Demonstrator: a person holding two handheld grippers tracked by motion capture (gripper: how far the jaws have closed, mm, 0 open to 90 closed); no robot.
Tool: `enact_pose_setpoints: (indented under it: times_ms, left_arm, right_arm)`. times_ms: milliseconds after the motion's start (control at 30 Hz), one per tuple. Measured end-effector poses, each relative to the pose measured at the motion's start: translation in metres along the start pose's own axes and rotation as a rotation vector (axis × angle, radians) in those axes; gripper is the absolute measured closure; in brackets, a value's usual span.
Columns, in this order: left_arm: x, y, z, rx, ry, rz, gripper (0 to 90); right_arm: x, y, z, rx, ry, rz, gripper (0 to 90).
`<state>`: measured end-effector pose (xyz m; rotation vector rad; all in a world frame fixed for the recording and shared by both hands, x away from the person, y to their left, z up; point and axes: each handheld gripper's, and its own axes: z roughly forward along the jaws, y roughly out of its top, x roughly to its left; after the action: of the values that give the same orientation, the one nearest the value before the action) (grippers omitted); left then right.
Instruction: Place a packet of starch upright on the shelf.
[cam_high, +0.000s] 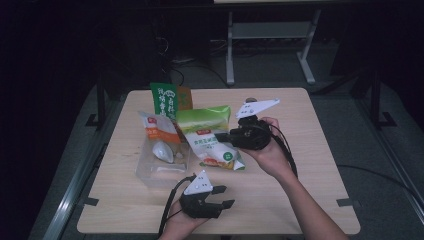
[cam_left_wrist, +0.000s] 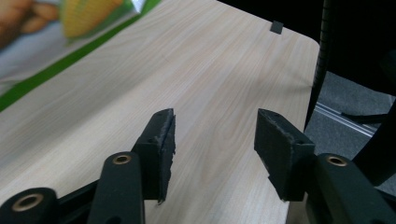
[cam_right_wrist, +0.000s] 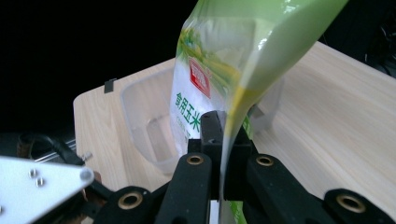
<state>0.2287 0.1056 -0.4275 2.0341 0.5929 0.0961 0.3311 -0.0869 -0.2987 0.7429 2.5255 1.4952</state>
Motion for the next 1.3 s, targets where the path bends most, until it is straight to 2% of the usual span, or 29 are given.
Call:
enact_pose_setpoints:
  times_ms: [167,567,833,900,1100,1167,1300]
  left_arm:
    - [0.0,-0.001,0.0,-0.005,-0.003,0.001,45.7]
    - [-0.003,-0.006,-0.004,0.001,-0.006,0.039,45.2]
    - [-0.006,-0.008,-0.011,-0.006,-0.003,0.041,43.6]
    - [-0.007,-0.01,-0.012,-0.014,-0.006,0.034,43.2]
    - [-0.007,-0.011,-0.016,-0.02,0.001,0.054,42.0]
    - [-0.008,-0.012,-0.017,-0.027,-0.001,0.045,41.6]
    - [-0.007,-0.012,-0.017,-0.041,0.0,0.056,41.1]
  right_arm:
    - [0.006,0.01,0.008,-0.007,0.024,-0.029,89.5]
    - [0.018,0.026,0.024,-0.011,0.052,-0.047,89.5]
    - [0.028,0.037,0.037,-0.014,0.078,-0.061,89.5]
    - [0.03,0.04,0.04,-0.013,0.083,-0.066,89.5]
    - [0.036,0.047,0.055,-0.001,0.088,-0.074,89.5]
    - [0.038,0.05,0.062,0.005,0.094,-0.069,89.5]
    - [0.039,0.054,0.072,0.017,0.098,-0.078,89.5]
